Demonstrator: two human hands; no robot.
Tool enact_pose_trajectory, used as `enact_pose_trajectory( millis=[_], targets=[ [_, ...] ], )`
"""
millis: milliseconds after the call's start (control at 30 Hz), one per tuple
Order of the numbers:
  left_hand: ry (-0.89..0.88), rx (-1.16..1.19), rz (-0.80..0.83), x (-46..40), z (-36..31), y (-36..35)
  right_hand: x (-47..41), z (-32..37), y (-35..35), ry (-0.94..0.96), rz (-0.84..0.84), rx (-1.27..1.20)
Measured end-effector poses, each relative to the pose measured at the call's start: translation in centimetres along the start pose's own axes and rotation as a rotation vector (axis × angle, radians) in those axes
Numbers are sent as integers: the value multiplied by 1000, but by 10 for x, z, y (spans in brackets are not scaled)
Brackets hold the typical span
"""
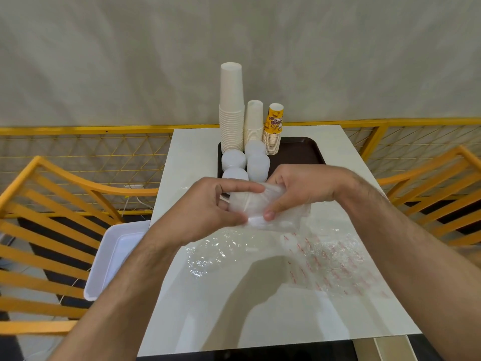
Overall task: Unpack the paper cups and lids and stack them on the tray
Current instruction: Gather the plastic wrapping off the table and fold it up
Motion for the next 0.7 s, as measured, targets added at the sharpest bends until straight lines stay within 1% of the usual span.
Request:
enact_pose_trajectory(
  millis=[100,333,433,500,567,633,700],
  targets=[
    [2,35,3,1,5,-1,6,-8,-3,10,-30,-69],
    [-22,15,58,-6,14,-12,17,-26,-15,24,-72,-239],
    [-39,27,81,-12,18,-21,26,-36,-18,19,-98,-254],
    [-53,24,89,-15,19,-27,37,-45,-18,4,-86,-280],
    [-61,28,65,-19,19,-32,51,-59,-16,-3,-95,-305],
    [-62,55,39,-21,20,-34,65,-74,-17,14,-138,-351],
    [-74,89,46,-23,18,-41,77,-89,-22,32,-218,-456]
  ],
)
Point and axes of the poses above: each hand's wrist, its own x-axis away from the middle knuckle, its own y-axis out of the back of the hand, z = x × y, the point moved 1 cm from there along -x, towards the middle knuckle, and after that the axes turned 10 degrees about -y, right-handed, at the moved point
